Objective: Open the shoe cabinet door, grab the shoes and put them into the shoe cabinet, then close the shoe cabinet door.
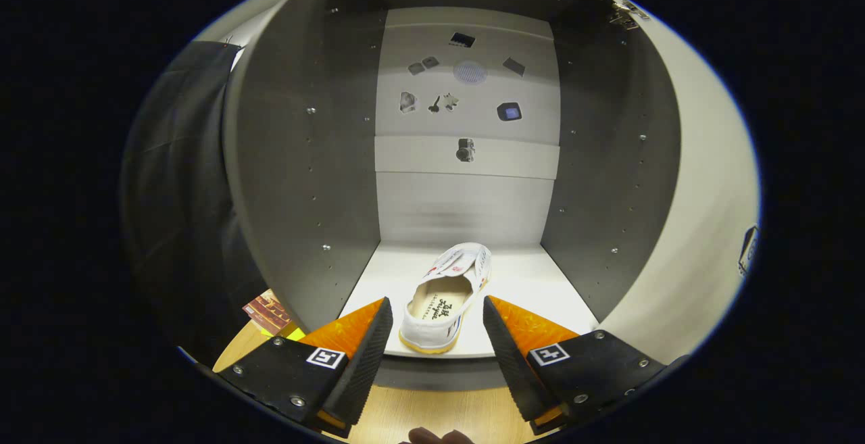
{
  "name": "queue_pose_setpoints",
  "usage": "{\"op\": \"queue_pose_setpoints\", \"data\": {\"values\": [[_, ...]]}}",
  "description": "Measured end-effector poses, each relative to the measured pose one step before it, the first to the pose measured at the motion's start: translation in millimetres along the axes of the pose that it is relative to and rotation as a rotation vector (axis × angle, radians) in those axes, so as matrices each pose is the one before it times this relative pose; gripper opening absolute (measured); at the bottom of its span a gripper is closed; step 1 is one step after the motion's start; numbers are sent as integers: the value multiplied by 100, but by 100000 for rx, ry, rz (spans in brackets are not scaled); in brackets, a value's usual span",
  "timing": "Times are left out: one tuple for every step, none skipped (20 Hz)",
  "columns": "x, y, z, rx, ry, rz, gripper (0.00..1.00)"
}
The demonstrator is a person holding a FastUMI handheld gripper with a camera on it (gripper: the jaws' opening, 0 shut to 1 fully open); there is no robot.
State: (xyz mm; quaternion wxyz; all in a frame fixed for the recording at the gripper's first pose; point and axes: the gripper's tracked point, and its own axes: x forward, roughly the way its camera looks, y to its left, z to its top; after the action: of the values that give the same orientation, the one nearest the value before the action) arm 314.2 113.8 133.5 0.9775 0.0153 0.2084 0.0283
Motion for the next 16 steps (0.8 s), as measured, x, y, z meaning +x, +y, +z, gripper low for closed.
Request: {"op": "queue_pose_setpoints", "data": {"values": [[-1420, 109, -40, -89, -1067, 702, 86], [-1540, -68, -132, -479, -955, 73, 87], [-1526, -104, -96, -665, -748, -300, 90], [-1535, 116, -152, -583, -657, 224, 91], [-1525, 85, -100, -307, -759, 532, 91], [-1625, 49, -115, -243, -548, 707, 92], [-1614, 15, -80, -227, -622, 593, 92], [-1571, -111, -120, -204, -636, 283, 92], [-1558, -171, 52, -424, -870, 296, 92], [-1369, -295, 97, -313, -946, -229, 92], [-1406, -316, 68, 13, -709, -336, 92], [-1415, -346, 257, 843, -1032, 33, 92], [-1409, -191, 328, 1234, -1303, 377, 92], [-1371, -432, 356, 1408, -1321, -98, 92], [-1256, -522, 380, 1356, -1332, -500, 92], [-1162, -760, 377, 1828, -1320, -1556, 92]]}}
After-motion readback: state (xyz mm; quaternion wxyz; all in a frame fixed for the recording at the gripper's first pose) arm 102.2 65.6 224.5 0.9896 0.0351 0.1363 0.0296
